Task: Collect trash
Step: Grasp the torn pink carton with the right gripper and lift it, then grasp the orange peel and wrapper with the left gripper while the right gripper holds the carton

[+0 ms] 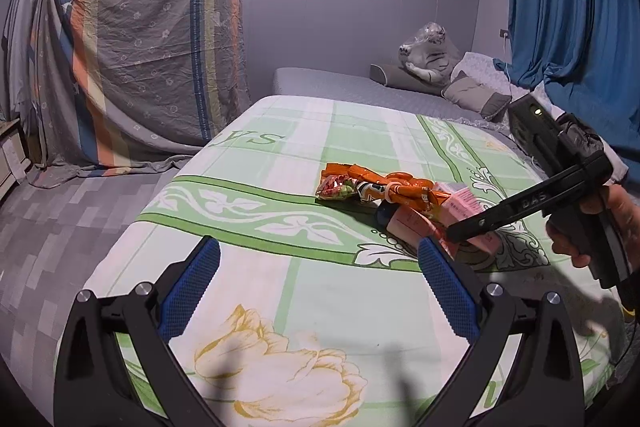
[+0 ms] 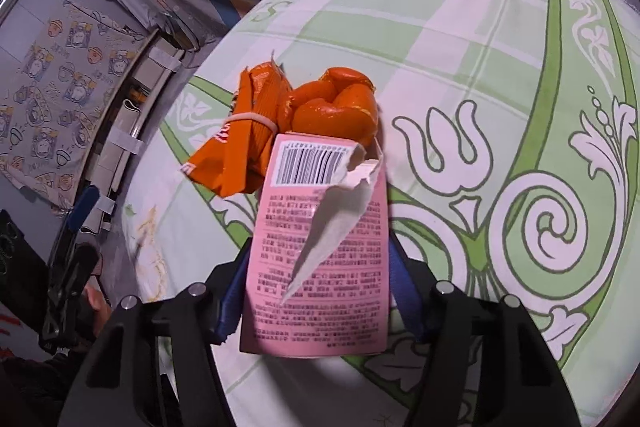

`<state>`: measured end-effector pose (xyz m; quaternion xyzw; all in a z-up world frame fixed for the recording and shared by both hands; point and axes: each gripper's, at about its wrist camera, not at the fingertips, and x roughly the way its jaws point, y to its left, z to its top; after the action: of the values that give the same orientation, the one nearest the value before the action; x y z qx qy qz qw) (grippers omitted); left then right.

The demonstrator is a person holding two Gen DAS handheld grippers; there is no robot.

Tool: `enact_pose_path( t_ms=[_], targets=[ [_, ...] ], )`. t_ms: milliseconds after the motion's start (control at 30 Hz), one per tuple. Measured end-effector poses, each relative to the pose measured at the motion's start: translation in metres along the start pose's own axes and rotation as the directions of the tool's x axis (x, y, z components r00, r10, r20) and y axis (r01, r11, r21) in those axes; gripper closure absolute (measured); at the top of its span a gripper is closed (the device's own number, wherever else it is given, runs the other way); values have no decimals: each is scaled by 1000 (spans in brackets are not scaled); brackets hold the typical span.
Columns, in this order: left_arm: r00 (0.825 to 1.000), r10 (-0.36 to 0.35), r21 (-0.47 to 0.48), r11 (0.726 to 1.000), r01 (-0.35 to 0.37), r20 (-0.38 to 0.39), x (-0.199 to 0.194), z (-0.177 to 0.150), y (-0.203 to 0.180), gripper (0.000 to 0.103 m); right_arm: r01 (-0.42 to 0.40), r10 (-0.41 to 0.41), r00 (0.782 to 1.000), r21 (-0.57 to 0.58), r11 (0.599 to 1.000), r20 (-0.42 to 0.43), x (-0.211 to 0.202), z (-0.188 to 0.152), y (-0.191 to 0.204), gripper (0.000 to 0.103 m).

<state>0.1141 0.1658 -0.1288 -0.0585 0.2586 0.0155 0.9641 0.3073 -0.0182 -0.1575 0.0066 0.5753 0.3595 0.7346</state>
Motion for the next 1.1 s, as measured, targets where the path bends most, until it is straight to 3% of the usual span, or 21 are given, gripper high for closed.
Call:
enact_pose_path(
  t_ms=[167, 267, 400, 533, 867, 967, 1100],
  targets=[
    [1000, -1, 61, 998, 2, -14, 4, 4, -12, 8, -91, 89, 992, 22, 996, 90, -40, -17, -5, 44],
    [1000, -14, 170, 985, 16, -14, 12, 6, -26, 8, -143, 134, 980, 52, 988, 145, -66, -33, -15, 44],
    [997, -75, 338, 937, 82, -36, 32, 9, -47, 8, -190, 171, 963, 72, 979, 209, -91, -59, -22, 43],
    [988, -130, 434, 888, 154, -86, 58, 18, -63, 8, -217, 191, 946, 73, 973, 263, -111, -84, -24, 43],
    [976, -134, 505, 838, 205, -173, 109, 42, -87, 8, -248, 211, 926, 84, 965, 314, -126, -100, -27, 43],
    [975, -97, 511, 839, 187, -198, 128, 46, -89, 8, -256, 217, 923, 89, 962, 318, -125, -101, -29, 43],
    [966, -105, 485, 849, 211, -236, 143, 48, -85, 8, -267, 223, 920, 99, 959, 323, -122, -102, -32, 43]
  ],
)
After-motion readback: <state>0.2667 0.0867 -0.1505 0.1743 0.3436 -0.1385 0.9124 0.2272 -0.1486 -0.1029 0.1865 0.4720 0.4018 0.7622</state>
